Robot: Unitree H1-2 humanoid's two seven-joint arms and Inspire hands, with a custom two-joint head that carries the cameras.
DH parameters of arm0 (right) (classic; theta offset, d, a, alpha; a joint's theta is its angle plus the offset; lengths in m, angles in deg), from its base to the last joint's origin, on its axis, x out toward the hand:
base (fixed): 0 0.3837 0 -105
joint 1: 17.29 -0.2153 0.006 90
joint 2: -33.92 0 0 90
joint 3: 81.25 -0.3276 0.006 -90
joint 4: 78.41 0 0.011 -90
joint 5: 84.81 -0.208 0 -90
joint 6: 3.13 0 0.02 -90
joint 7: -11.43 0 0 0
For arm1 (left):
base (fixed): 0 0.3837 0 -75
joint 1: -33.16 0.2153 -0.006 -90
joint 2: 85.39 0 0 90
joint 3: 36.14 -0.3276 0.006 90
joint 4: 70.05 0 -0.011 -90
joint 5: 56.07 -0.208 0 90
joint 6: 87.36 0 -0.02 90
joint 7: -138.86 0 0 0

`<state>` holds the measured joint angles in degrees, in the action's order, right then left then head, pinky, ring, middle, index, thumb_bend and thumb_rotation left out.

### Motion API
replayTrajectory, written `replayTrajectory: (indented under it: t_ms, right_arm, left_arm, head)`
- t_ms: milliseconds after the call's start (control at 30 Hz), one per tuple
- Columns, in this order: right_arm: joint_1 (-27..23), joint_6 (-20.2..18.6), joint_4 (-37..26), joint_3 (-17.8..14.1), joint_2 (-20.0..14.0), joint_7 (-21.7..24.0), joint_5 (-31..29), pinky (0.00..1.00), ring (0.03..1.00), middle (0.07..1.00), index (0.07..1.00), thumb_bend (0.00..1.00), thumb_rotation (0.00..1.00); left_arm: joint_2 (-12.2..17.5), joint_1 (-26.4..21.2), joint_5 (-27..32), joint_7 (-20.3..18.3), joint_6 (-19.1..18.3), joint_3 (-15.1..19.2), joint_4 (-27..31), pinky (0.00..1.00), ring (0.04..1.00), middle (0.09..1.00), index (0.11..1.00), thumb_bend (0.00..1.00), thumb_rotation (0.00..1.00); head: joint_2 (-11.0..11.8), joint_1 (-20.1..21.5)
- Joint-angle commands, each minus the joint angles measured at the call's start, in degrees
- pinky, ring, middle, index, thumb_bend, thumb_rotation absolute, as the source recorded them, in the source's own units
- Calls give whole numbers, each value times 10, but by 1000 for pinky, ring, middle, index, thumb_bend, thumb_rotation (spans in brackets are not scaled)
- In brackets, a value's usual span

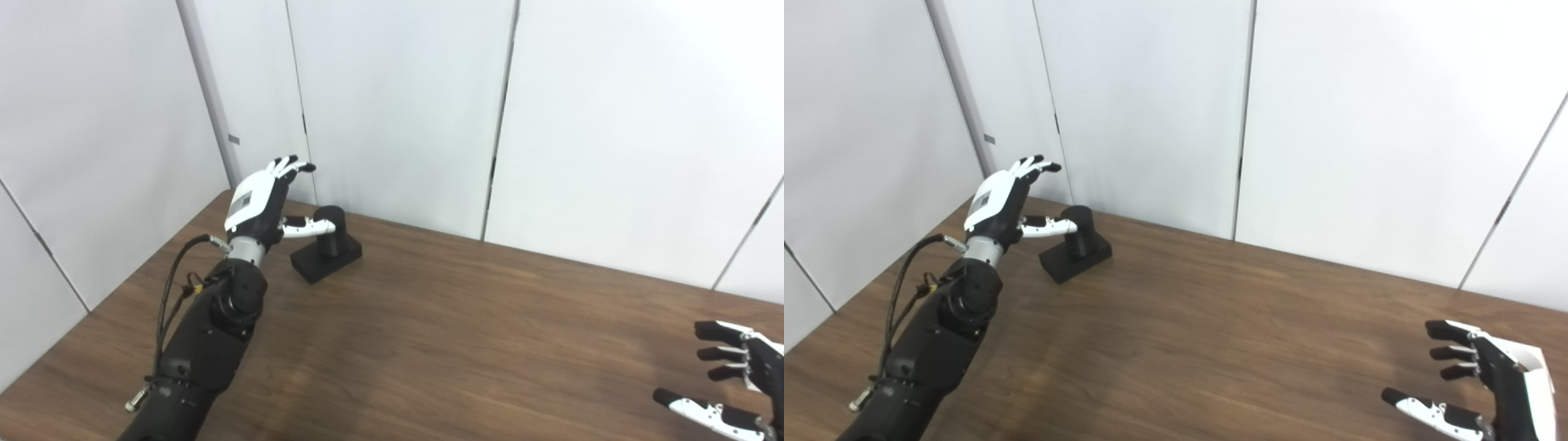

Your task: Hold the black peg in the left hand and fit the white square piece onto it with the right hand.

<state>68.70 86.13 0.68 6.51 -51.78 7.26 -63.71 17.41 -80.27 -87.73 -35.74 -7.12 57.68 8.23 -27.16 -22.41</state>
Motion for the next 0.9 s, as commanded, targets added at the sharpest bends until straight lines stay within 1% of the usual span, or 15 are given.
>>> replayTrajectory:
  t_ms: [0, 67, 167, 233, 333, 400, 467, 567, 700, 867]
  right_arm:
    - [-12, 14, -18, 0, -6, -5, 6, 466, 596, 679, 660, 606, 0]
    - [-12, 18, -17, 0, -7, -6, 9, 458, 590, 675, 657, 613, 0]
    - [-11, 22, -17, -2, -9, -5, 4, 457, 590, 674, 656, 615, 0]
    - [-11, 21, -18, -3, -9, -4, 2, 456, 587, 671, 656, 616, 0]
    - [-10, 6, -28, -3, -8, 0, 6, 462, 593, 678, 660, 608, 0]
    - [-10, 8, -27, -4, -9, 1, 5, 466, 599, 683, 661, 605, 0]
    - [-10, 11, -26, -5, -10, 1, 3, 467, 601, 684, 661, 606, 0]
    - [-10, 8, -29, -6, -10, 3, 3, 461, 596, 682, 661, 605, 0]
    - [-10, 13, -28, -7, -10, 2, 1, 460, 594, 678, 656, 607, 0]
    - [-10, 16, -27, -6, -11, 1, 2, 461, 593, 678, 654, 611, 0]
  left_arm:
    - [27, -33, -24, 14, -7, -3, 9, 979, 1000, 990, 838, 1000, 420]
    - [28, -33, -39, 19, -21, -11, 7, 950, 1000, 986, 842, 1000, 410]
    - [26, -32, -57, 15, -51, -21, 11, 946, 1000, 993, 847, 1000, 417]
    - [25, -33, -66, 12, -67, -27, 11, 927, 1000, 992, 842, 1000, 452]
    - [27, -34, -83, 6, -91, -40, 12, 920, 1000, 993, 839, 1000, 495]
    - [31, -36, -101, 3, -108, -54, 8, 894, 999, 990, 836, 1000, 548]
    - [32, -37, -106, 1, -117, -60, 0, 895, 1000, 991, 833, 1000, 586]
    - [33, -38, -102, -3, -124, -64, -8, 928, 1000, 998, 836, 1000, 597]
    - [34, -38, -109, -6, -139, -72, -13, 929, 1000, 1000, 839, 1000, 626]
    - [31, -39, -111, -9, -155, -80, -22, 944, 1000, 1000, 843, 1000, 623]
  head:
    - [-1, 1]
    - [-2, 1]
    - [-6, -1]
    - [-6, -1]
    - [-8, -1]
    - [-9, -1]
    - [-10, -1]
    - [-11, -2]
    - [-11, -1]
    - [-13, -1]
